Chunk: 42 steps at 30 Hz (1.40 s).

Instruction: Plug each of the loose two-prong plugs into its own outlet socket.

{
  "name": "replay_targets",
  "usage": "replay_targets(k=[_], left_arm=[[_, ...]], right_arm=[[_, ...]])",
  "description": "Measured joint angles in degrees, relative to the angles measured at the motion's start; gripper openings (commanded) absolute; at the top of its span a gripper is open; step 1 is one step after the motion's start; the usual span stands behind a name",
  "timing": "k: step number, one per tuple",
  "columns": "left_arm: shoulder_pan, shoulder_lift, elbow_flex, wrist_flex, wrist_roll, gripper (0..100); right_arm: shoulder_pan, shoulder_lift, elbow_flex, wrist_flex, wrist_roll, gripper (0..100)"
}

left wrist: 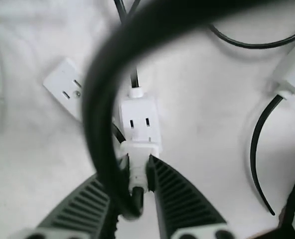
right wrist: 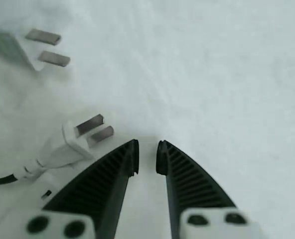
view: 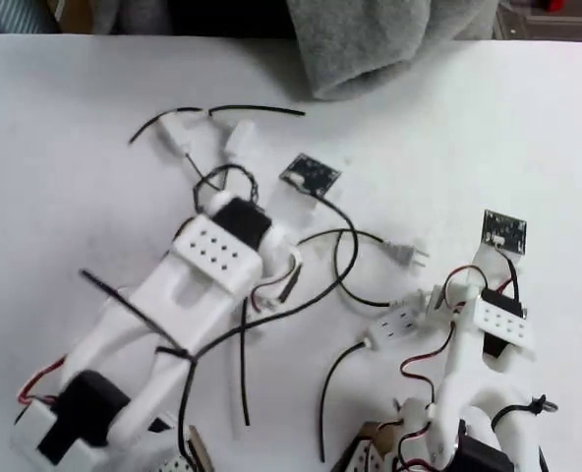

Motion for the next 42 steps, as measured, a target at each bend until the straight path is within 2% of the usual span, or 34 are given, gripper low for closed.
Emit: replay_targets(k=[16, 22, 26, 36, 42], left_arm=[[0.4, -0.8, 3.8, -0.4, 0.0, 2], [6.6, -1.3, 8.7, -4.4, 0.2, 2], [7.2, -3.0, 11.3, -6.9, 0.5, 2], [-1.8, -3.2, 10.0, -4.1, 0.5, 2], [-1.7, -3.2, 7.0, -2.2, 0.5, 2]], right_arm=[[0.0, 0.0, 0.0, 0.0, 0.0, 7.3], [-0.4, 0.0, 0.0, -0.6, 0.0, 7.3], [-0.4, 0.0, 0.0, -0.7, 0.0, 7.3], [-0.6, 0.0, 0.0, -1.1, 0.0, 7.3], [-0.6, 0.0, 0.0, -1.1, 0.0, 7.3]])
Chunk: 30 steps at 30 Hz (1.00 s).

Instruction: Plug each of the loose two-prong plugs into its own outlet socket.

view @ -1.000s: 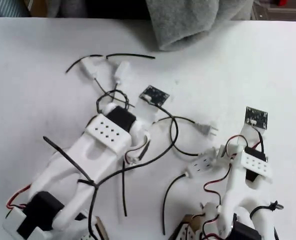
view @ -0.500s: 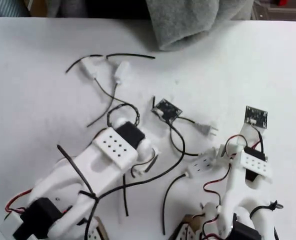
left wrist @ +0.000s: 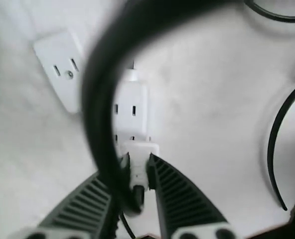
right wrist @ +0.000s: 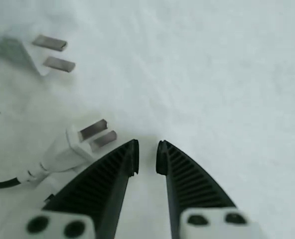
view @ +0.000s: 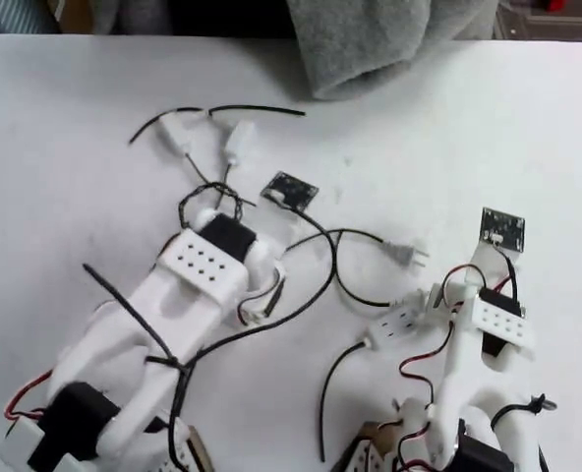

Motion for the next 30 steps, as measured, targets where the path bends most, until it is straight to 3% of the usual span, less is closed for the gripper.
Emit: replay_targets(k=[6, 15, 30], left_arm=[[1.1, 0.0, -7.2, 4.9, 0.0, 2], [-5.4, 0.0, -1.7, 2.8, 0.0, 2], [-1.1, 0.0, -0.2, 0.3, 0.0, 2]], right_arm=[[0.0, 0.0, 0.0, 0.0, 0.0, 7.3], [0.0, 0.0, 0.0, 0.0, 0.0, 7.3], [0.0, 0.0, 0.0, 0.0, 0.0, 7.3]])
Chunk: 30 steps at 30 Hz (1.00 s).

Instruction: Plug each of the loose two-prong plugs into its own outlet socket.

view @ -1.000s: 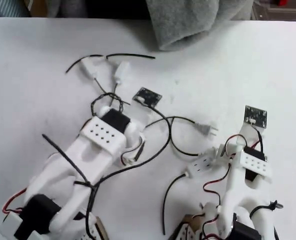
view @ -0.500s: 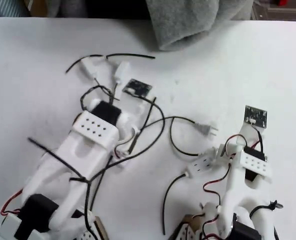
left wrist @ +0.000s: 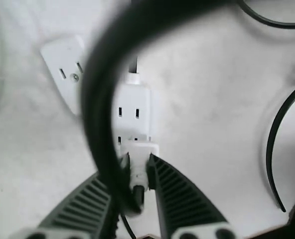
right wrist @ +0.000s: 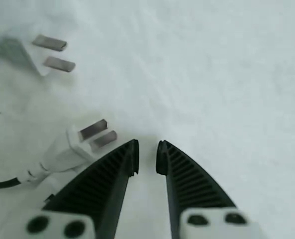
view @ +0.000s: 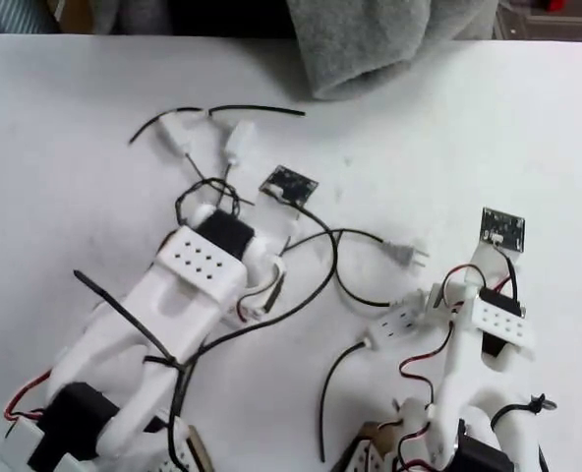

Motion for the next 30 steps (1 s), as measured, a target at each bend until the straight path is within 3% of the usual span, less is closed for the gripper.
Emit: replay_targets(k=[15, 30], left_arm=[[-2.4, 0.0, 0.0, 1.8, 0.0, 2], [-2.4, 0.1, 6.3, -4.5, -2.3, 2]], right_arm=[[-0.2, 0.0, 0.0, 0.0, 0.0, 7.3], [-0.2, 0.0, 0.0, 0.0, 0.0, 7.3]])
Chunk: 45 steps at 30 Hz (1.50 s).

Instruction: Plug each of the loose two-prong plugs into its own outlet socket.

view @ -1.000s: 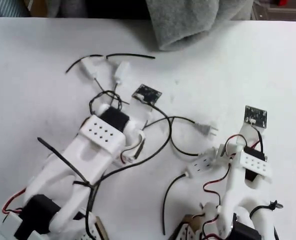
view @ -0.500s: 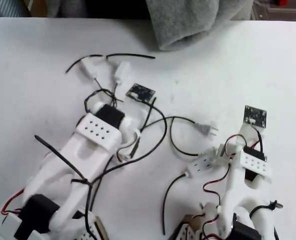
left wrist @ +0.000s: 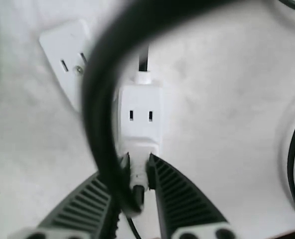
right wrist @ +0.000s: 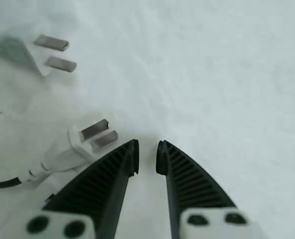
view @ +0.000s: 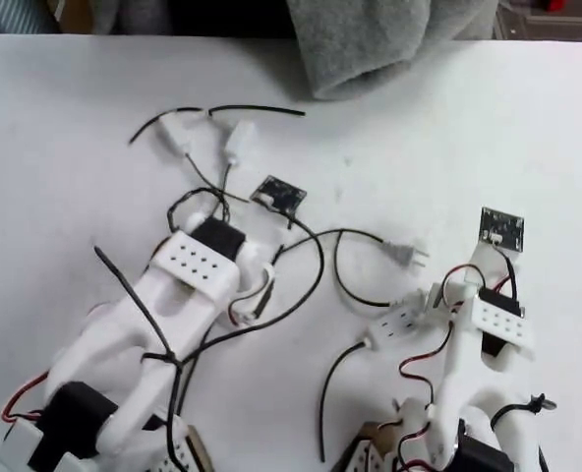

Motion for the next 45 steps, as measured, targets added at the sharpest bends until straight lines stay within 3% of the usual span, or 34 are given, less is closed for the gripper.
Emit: replay_targets(k=[12, 20, 29, 39, 45], left_arm=[[0.4, -1.1, 7.6, -7.0, 0.0, 4], [-0.6, -0.1, 7.0, -4.0, -0.2, 34], [-2.5, 0.0, -0.9, 0.4, 0.0, 35], [-6.0, 0.1, 6.6, -12.4, -0.2, 34], [-9.8, 0.1, 10.0, -16.4, -3.9, 34]], right_arm=[[0.0, 0.0, 0.0, 0.0, 0.0, 7.3], [0.1, 0.0, 0.0, 0.0, 0.0, 7.3], [0.1, 0.0, 0.0, 0.0, 0.0, 7.3], [0.1, 0.0, 0.0, 0.0, 0.0, 7.3], [0.1, 0.0, 0.0, 0.0, 0.0, 7.3]])
